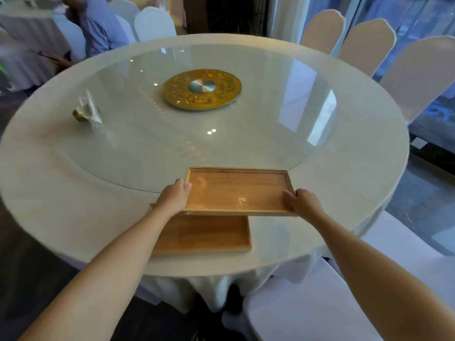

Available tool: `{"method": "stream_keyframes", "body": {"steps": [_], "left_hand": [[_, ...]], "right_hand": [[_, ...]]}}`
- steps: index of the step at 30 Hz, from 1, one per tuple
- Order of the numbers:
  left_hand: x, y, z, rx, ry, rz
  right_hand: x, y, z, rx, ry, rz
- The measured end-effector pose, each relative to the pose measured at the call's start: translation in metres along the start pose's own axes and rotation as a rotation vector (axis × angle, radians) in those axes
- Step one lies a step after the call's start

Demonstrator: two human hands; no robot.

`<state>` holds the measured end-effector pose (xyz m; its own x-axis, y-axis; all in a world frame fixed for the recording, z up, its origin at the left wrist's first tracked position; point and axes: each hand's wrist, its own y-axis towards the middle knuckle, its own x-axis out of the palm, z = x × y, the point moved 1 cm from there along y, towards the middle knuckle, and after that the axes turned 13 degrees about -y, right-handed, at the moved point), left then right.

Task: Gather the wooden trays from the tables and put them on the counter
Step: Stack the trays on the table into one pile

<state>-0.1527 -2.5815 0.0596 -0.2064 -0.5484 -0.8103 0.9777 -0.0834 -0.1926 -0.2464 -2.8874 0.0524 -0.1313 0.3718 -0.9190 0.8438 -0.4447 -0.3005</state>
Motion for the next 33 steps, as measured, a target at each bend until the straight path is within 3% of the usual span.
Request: {"method": "stream_keyframes", "body": {"steps": [5,12,33], "left_hand": [[-0.018,-0.015,-0.066,-0.041,0.052,0.013],[-0.017,-0.025,-0.110,-0.073,0.134,-0.022],[-0.005,-0.028,-0.139,-0.059,0.150,-0.066]], "right_hand": [[0.034,-0.018,-0.044,-0.134,-0.128,0.029],[0.071,-0.041,-0.067,-0.142,-0.249,0.013],[0.091,-0.051,-0.076,-0.156,-0.373,0.002]]}}
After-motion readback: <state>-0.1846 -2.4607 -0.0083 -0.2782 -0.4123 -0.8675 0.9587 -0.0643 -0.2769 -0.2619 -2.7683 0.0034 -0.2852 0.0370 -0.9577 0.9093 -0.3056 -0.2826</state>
